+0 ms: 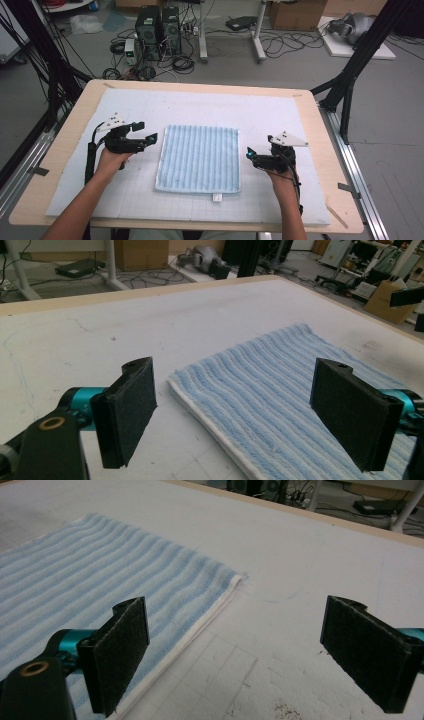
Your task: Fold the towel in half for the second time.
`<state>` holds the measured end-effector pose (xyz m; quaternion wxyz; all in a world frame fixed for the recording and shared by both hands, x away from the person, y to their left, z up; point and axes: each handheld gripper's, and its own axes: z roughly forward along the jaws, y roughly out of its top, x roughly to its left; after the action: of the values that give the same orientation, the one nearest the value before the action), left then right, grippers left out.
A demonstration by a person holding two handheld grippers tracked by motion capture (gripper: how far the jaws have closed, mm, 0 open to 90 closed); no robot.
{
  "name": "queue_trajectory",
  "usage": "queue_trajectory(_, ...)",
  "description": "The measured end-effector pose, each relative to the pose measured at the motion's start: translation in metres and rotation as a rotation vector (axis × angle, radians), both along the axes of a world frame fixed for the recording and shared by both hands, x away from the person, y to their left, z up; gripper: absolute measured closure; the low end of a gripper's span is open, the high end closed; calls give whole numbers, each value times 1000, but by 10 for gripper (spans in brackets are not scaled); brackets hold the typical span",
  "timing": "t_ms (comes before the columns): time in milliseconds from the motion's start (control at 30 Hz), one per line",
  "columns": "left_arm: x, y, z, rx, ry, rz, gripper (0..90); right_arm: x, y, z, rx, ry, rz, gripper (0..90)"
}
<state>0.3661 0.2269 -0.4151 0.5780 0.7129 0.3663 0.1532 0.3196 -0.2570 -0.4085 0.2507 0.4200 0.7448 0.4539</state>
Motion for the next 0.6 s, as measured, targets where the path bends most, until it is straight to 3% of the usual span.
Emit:
queue_trajectory(100,4,0,0,4,28,-11,187,0,-1,0,3,0,3,115)
queue_trajectory(233,9,-5,9,22,27,-16,179,-1,-2,0,13,7,5,115)
queue_trajectory(267,11,-7,10,20,14,-18,180,-1,-2,0,14,7,6,115)
queue_trajectory(367,24,-12,13,45,43,-10,186,-1,-3,-1,11,10,12,115)
queue_trajectory(600,63,-37,-3,176,122,-7,266,0,0,-3,9,27,17,115)
